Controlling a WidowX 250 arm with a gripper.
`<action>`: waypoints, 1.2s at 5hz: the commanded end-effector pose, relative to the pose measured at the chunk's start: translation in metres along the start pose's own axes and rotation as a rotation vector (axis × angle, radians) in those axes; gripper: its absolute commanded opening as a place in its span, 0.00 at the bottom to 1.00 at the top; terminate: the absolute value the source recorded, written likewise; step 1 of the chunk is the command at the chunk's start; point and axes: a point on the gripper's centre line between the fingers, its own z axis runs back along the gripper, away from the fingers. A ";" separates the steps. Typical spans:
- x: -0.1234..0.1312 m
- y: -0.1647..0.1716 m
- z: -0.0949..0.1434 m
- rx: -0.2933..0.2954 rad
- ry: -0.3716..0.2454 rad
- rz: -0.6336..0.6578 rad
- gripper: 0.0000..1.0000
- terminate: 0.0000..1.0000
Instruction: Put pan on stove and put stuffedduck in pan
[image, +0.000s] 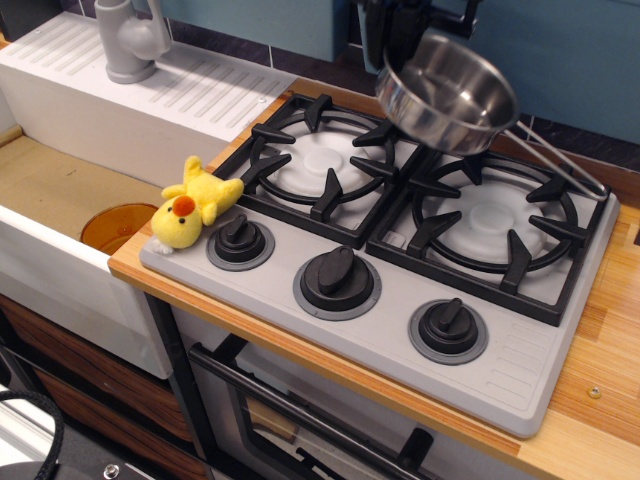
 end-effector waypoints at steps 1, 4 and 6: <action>0.017 0.048 0.025 0.037 -0.079 -0.005 0.00 0.00; -0.001 0.096 -0.010 0.031 -0.091 0.016 0.00 0.00; -0.007 0.100 -0.036 0.014 -0.124 0.026 1.00 0.00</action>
